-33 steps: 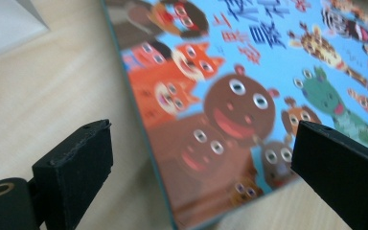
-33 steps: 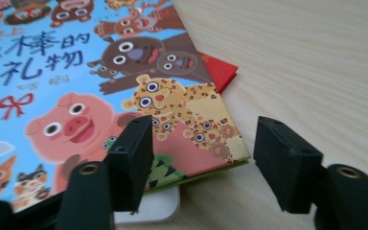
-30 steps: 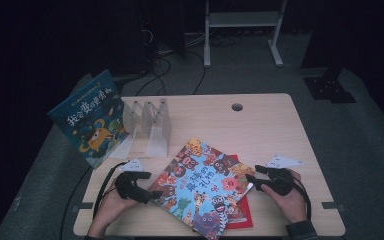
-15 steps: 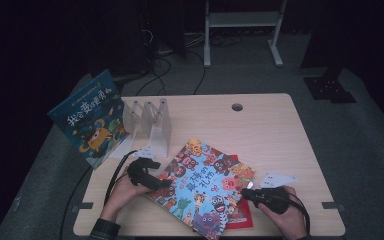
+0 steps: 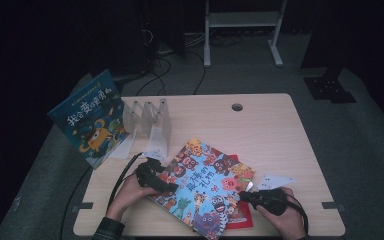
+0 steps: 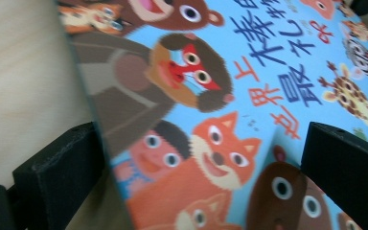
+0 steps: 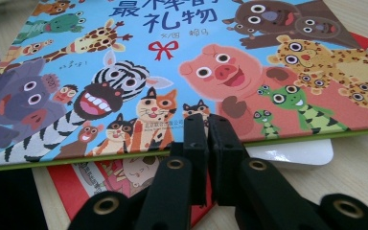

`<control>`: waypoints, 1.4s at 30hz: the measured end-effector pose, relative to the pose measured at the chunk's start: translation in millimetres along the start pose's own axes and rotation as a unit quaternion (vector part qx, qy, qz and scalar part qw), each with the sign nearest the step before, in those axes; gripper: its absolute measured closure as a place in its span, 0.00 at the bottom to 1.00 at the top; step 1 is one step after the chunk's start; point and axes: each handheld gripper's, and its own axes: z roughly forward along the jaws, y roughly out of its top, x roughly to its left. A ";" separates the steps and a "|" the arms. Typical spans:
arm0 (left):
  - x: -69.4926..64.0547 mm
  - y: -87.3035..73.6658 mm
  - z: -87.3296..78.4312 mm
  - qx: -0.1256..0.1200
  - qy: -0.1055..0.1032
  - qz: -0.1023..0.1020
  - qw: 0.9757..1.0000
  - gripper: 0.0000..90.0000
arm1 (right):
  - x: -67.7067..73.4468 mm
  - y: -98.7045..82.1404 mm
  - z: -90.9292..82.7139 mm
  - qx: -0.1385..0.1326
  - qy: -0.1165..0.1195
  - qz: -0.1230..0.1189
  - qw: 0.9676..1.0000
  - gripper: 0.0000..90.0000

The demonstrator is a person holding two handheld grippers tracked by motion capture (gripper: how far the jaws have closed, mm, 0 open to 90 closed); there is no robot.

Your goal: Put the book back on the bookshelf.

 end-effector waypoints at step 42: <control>-19.3 85.4 -97.9 -0.050 0.033 0.022 0.998 0.49 | 15.9 26.4 34.7 0.009 0.002 -0.026 1.000 0.98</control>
